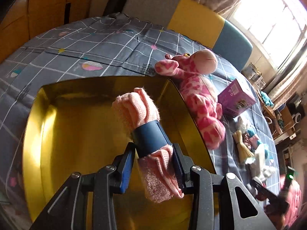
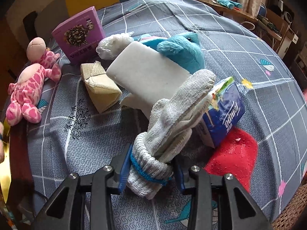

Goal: Organize soft objects
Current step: 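Carry the pink towel into the gold tray with the left gripper while the right gripper grasps the knit glove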

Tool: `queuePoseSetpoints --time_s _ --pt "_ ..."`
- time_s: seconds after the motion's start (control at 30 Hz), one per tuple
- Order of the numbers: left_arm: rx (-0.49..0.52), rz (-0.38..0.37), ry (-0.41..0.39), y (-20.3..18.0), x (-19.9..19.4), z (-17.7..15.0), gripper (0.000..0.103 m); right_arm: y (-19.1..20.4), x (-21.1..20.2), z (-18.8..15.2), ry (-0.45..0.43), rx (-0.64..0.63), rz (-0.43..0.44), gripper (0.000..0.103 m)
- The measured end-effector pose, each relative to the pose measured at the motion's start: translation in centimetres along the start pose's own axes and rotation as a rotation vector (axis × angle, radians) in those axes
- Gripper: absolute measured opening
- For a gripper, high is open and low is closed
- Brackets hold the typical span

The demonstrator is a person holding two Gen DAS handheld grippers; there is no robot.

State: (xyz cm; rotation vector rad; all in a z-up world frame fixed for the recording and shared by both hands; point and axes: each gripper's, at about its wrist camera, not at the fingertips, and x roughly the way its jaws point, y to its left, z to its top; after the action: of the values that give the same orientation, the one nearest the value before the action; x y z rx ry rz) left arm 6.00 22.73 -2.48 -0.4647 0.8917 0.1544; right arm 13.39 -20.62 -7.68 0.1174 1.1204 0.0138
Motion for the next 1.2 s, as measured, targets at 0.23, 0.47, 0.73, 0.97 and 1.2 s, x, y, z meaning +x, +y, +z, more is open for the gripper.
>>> queuePoseSetpoints --time_s 0.23,0.47,0.73,0.97,1.2 --pt "-0.019 0.017 0.027 -1.1 4.4 3.5 0.039 0.4 0.0 -0.1 -0.013 -0.02 -0.01 0.039" --pt "0.004 0.047 0.008 -1.9 5.9 5.2 0.058 1.6 -0.1 -0.7 -0.039 -0.086 -0.058 0.039" --pt "0.109 0.14 -0.121 -2.5 0.7 1.1 0.081 1.8 0.0 -0.7 -0.049 -0.104 -0.075 0.039" --pt "0.122 0.161 -0.174 -2.3 -3.0 -2.2 0.1 2.3 -1.2 -1.2 -0.082 -0.123 -0.082 0.037" --pt "0.106 0.187 -0.229 -1.7 -5.9 -3.6 0.103 5.3 -4.7 -2.2 -0.173 -0.22 -0.01 0.037"
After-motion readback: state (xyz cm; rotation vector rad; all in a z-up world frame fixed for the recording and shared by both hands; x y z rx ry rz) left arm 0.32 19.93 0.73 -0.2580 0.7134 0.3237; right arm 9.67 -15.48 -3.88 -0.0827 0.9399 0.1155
